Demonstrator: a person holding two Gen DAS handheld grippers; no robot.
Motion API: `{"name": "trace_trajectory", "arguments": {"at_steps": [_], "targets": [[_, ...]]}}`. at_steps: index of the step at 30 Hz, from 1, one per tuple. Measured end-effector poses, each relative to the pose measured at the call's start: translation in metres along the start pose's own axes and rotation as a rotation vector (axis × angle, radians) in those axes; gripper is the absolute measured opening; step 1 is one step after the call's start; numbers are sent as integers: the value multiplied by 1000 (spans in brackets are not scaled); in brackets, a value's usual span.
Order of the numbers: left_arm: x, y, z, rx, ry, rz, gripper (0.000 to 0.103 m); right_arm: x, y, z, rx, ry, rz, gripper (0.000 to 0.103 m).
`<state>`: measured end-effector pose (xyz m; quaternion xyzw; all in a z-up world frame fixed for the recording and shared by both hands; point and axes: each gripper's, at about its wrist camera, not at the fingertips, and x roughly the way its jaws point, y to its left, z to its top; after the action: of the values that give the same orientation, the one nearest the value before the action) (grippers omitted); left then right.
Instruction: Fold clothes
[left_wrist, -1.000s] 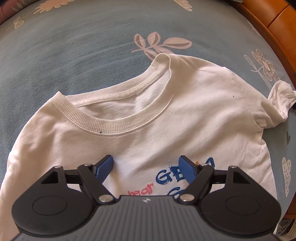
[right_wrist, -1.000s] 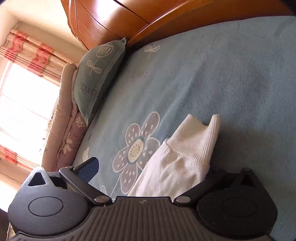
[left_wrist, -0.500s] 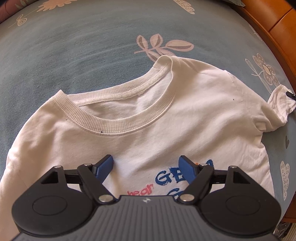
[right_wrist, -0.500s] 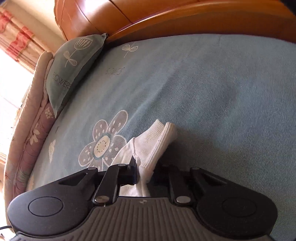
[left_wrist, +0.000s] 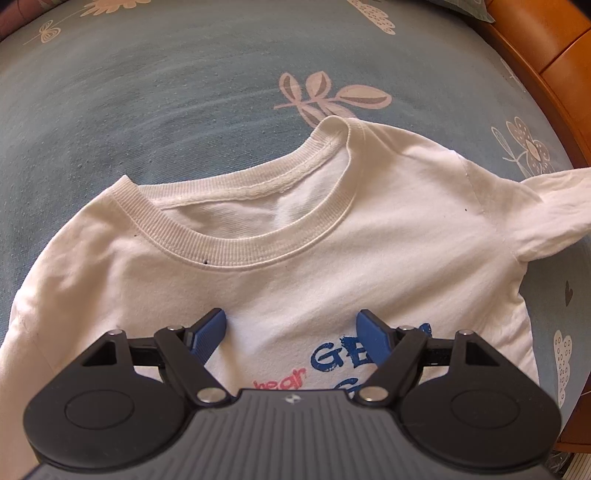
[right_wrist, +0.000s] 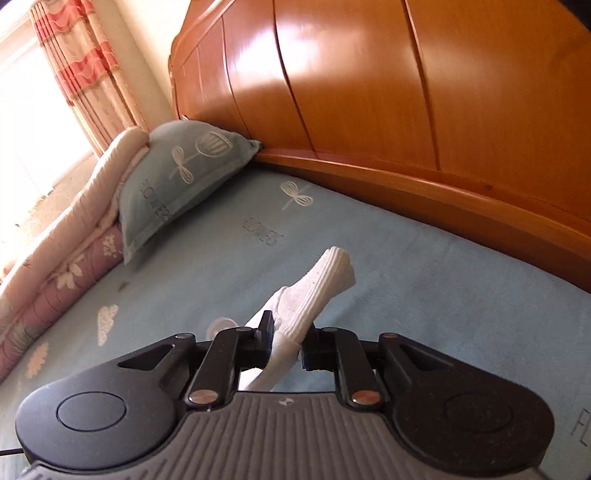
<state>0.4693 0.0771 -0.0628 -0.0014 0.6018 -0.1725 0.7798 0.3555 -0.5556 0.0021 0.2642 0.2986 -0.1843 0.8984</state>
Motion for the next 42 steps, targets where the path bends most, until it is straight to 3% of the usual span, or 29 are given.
{"name": "trace_trajectory", "arguments": {"at_steps": [5, 8, 11, 12, 14, 15, 17, 19, 20, 23, 26, 29, 34, 42], "targets": [[-4, 1, -3, 17, -5, -5, 77, 17, -38, -41, 75, 95, -198, 19], [-6, 3, -4, 18, -9, -8, 77, 14, -50, -60, 108, 89, -232, 21], [-5, 4, -2, 7, -13, -12, 77, 10, -55, -63, 163, 86, -255, 36], [-7, 4, -3, 1, -15, -15, 77, 7, -53, -61, 172, 89, -306, 47], [-9, 6, -2, -17, -25, -23, 77, -2, -47, -59, 174, 87, -441, 58], [-10, 7, -2, -25, -30, -28, 77, -8, -43, -58, 173, 75, -512, 58], [-10, 9, -2, -34, -30, -32, 76, -25, -34, -59, 154, 36, -539, 58], [-8, 9, -2, -31, -31, -32, 76, -27, -12, -60, 32, 47, -469, 58], [-6, 8, -2, -26, -32, -32, 76, -22, 8, -61, -58, 73, -386, 56], [-3, 7, -1, -16, -38, -30, 77, 2, 79, -69, -349, 162, -119, 30], [-4, 9, -2, -19, -44, -30, 77, 31, 150, -84, -579, 237, 126, 29], [-4, 12, -3, -25, -47, -39, 77, 57, 205, -108, -811, 313, 278, 31], [-6, 15, -5, -23, -62, -58, 77, 78, 249, -136, -1084, 421, 387, 32], [-6, 17, -10, -26, -90, -69, 78, 84, 265, -150, -1314, 563, 469, 29]]}}
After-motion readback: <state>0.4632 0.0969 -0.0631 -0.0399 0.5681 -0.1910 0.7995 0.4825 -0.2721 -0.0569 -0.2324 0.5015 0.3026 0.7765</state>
